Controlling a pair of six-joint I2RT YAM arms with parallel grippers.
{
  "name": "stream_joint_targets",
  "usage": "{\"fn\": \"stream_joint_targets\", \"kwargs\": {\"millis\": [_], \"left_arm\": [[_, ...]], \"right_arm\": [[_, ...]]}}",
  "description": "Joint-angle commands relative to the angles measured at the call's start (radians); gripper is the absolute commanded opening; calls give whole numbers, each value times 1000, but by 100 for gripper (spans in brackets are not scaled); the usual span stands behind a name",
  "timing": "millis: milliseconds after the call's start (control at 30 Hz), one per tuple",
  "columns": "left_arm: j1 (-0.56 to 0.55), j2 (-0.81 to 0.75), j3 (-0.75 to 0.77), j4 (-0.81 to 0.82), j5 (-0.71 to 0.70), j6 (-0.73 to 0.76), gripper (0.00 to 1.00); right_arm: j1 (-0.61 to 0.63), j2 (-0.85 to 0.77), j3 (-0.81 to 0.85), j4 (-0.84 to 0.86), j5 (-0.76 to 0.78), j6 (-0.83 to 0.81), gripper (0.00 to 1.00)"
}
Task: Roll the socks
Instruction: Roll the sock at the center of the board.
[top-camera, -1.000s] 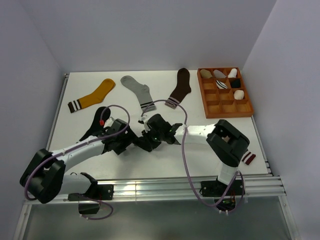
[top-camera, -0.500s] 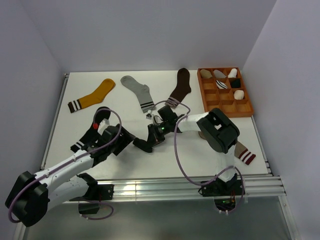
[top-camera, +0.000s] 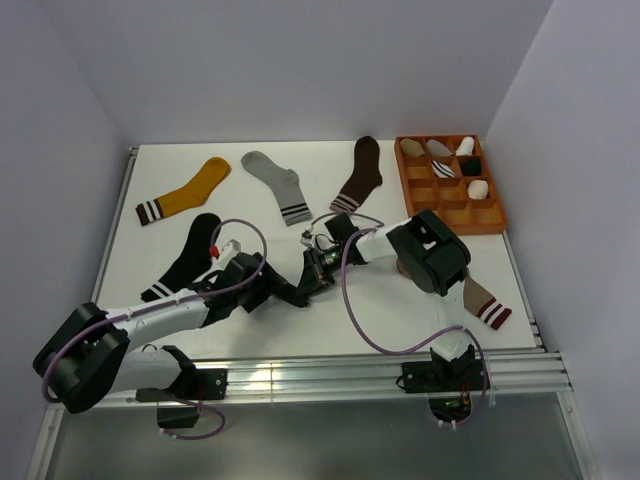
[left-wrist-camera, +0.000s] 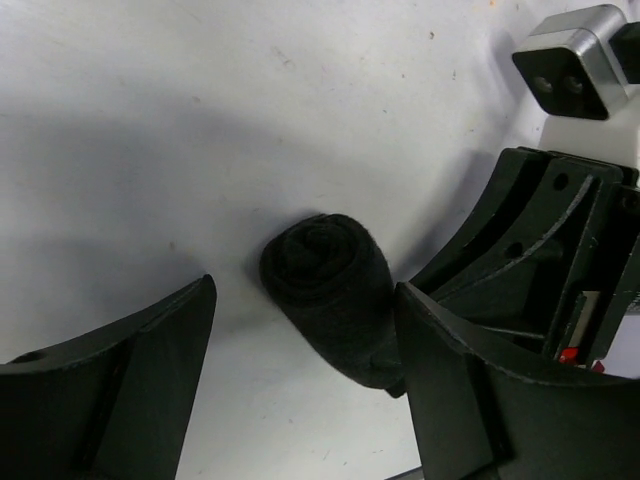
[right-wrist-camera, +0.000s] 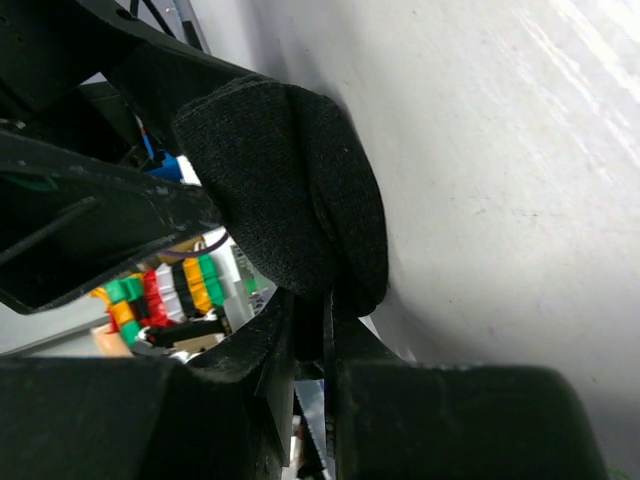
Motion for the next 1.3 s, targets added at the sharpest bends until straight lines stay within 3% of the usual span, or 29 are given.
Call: {"fn": "stream_joint_targets", "kwargs": {"millis": [0,300,633,700,833,1000,1267], "left_arm": [[-15,39,33,62,17,14,77],[-26,140,60,61,21,-3,63],[-30,191,90,18,26,-4,23],[-30,187,94,10,26,0,19],[-30,193,128,-45,26,23,8],[-30,234,186,-153,32,48,5],[-30,309,303,-288,51,86,4]], "right_arm": [[-3,54,-25,-52,73,17,0],[-8,72,-25,-19,73,42,0],[-14,75,-28,-22,107,39,0],[-14,57,-31,-34,140,17,1],[-14,-21,-51,-42,244,-41,13],[-3,-214,-115,-54,399,-141,26],[87,-504,-226,-17,786,-248,47]]}}
